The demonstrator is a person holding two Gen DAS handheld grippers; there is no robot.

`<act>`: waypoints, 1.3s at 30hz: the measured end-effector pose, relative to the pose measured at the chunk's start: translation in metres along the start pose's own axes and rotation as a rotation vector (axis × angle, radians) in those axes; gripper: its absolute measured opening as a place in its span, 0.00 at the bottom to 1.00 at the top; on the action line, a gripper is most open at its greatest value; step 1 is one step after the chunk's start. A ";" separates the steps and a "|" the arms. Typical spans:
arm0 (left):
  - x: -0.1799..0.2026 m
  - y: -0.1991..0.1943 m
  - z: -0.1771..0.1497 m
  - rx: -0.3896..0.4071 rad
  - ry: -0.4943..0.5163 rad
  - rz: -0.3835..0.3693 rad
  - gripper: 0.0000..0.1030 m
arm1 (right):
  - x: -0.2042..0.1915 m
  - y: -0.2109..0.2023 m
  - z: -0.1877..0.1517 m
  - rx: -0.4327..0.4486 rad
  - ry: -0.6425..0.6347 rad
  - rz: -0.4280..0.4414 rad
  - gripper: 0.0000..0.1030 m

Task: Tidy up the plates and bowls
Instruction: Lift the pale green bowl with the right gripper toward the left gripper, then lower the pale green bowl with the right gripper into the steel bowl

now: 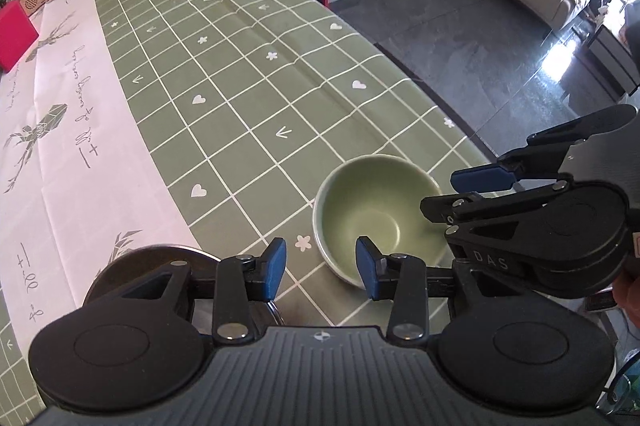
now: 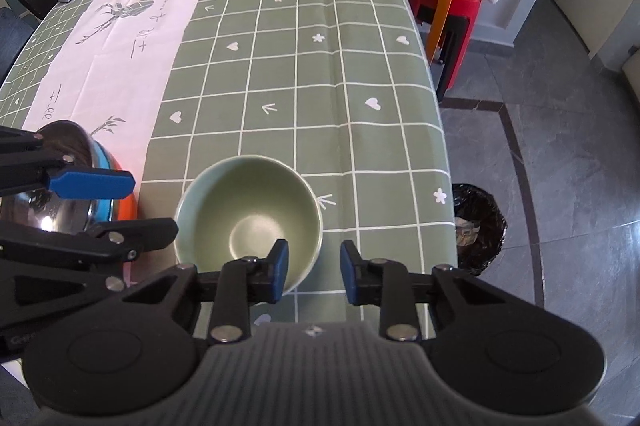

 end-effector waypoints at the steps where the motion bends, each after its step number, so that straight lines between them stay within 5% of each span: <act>1: 0.000 0.004 0.001 -0.009 0.007 0.005 0.44 | 0.001 0.004 0.001 -0.006 0.005 0.003 0.25; 24: 0.004 0.052 0.017 -0.156 0.066 0.016 0.24 | 0.008 0.037 0.001 -0.090 0.051 0.084 0.11; 39: 0.005 0.048 0.017 -0.132 0.006 -0.010 0.09 | 0.017 0.038 -0.002 -0.090 0.113 0.103 0.08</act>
Point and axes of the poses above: each gripper's, at about its wrist camera, not at the fingertips, and y roughly the way its jaws point, x to its right, z to its top, the point moved 2 cm from there along y, roughly the way its jaws point, and after that the axes turned 6 degrees about y, right-handed, at the moved point
